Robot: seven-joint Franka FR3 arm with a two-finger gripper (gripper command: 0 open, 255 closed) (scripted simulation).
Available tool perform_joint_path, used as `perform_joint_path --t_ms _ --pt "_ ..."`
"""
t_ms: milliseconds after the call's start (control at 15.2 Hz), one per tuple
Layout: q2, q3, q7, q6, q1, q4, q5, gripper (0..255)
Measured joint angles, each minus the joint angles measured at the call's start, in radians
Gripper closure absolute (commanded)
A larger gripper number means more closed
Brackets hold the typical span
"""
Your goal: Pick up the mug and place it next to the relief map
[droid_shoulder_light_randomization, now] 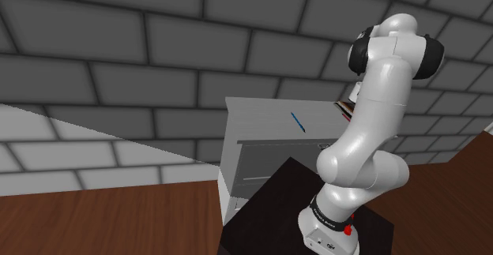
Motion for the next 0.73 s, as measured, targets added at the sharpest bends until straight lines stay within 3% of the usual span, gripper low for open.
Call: perform_joint_path --t_ms 726 --pt "0.034 0.016 -0.02 0.133 0.001 -0.107 0.03 255"
